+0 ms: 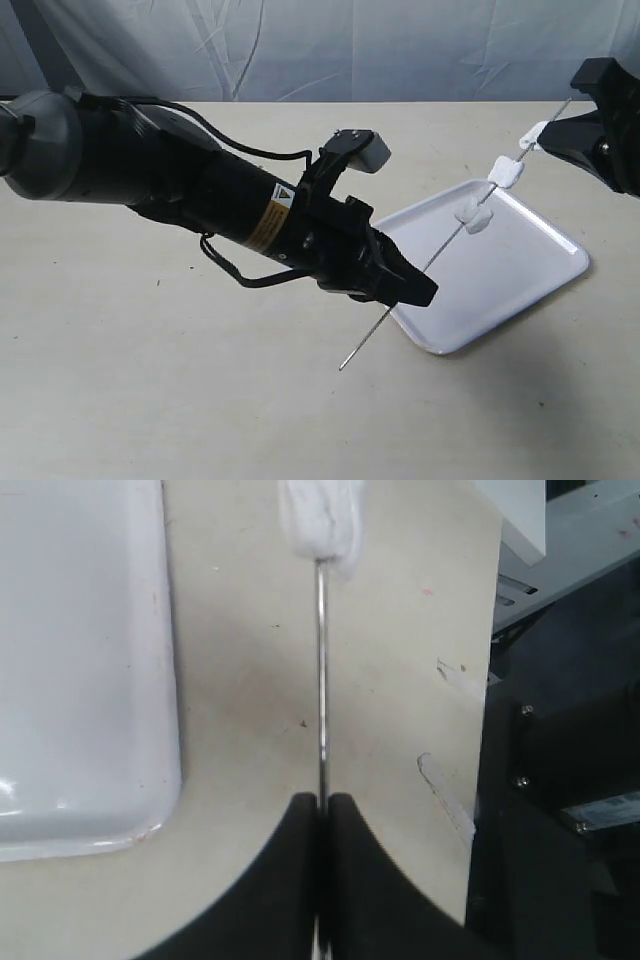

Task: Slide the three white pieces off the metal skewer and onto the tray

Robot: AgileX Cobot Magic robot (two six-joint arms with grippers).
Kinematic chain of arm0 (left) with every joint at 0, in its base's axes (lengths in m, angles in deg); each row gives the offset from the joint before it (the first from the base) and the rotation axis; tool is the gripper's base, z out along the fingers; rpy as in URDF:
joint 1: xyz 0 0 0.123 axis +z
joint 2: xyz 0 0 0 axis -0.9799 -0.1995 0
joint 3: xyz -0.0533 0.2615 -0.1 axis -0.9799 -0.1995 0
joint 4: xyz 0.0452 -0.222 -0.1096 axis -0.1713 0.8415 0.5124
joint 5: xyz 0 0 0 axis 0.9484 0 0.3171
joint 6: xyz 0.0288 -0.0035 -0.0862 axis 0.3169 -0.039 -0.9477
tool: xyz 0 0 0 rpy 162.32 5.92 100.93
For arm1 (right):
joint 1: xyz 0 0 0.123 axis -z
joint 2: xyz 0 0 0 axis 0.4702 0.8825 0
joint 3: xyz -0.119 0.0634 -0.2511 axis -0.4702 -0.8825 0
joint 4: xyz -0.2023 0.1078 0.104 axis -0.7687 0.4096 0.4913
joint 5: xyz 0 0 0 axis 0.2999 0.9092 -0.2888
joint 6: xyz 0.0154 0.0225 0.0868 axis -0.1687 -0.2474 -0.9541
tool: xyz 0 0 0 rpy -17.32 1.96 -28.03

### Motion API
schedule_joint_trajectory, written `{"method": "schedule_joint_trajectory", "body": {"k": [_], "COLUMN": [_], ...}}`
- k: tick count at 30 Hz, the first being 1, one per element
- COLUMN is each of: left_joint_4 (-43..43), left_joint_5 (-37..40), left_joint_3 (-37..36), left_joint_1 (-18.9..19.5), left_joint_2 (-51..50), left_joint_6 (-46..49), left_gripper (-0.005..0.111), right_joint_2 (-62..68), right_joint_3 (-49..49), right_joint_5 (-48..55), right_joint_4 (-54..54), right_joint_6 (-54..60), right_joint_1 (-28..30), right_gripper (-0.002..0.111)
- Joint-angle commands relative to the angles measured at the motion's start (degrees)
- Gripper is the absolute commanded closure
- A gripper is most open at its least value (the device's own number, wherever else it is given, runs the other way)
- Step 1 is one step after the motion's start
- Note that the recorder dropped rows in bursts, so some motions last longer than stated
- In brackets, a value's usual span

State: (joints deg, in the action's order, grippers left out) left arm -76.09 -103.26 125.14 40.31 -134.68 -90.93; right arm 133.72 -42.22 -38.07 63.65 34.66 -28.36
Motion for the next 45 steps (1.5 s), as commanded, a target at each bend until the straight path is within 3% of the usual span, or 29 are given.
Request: {"method": "schedule_joint_trajectory", "body": {"k": [1,11,14,17,23,40,42,45], "left_joint_4": [-2.13,-2.19,-2.19,-2.19,-2.19,-2.19,-2.19,-2.19], "left_joint_5": [-2.39,-2.99,0.76,3.7,1.88,6.66,7.21,8.04], "left_joint_3": [-2.67,-5.3,-6.16,-7.58,-8.0,-8.0,-8.0,-8.0], "left_joint_1": [-0.15,-0.15,-0.04,1.67,5.68,5.64,5.64,5.64], "left_joint_2": [0.39,0.67,2.42,4.59,6.72,6.92,6.92,6.92], "left_joint_6": [0.06,0.03,-0.11,-0.11,-1.32,-1.45,-1.45,-2.43], "left_gripper": [0.107,0.107,0.107,0.107,0.107,0.107,0.107,0.107], "right_joint_2": [0.14,0.14,0.14,0.51,6.24,23.35,24.28,25.1], "right_joint_3": [0.22,0.22,0.22,0.22,0.22,0.22,0.22,0.22], "right_joint_5": [-4.04,-5.45,-5.61,-5.82,-3.15,-14.44,-15.23,-16.29], "right_joint_4": [0.96,1.14,0.65,-2.54,-6.0,-5.62,-5.45,-4.83], "right_joint_6": [0.62,1.02,2.16,2.26,2.26,2.4,2.4,2.4], "right_joint_1": [0.24,0.24,0.24,0.24,0.01,-11.12,-11.74,-12.32], "right_gripper": [0.109,0.109,0.109,0.109,0.109,0.109,0.106,0.086]}}
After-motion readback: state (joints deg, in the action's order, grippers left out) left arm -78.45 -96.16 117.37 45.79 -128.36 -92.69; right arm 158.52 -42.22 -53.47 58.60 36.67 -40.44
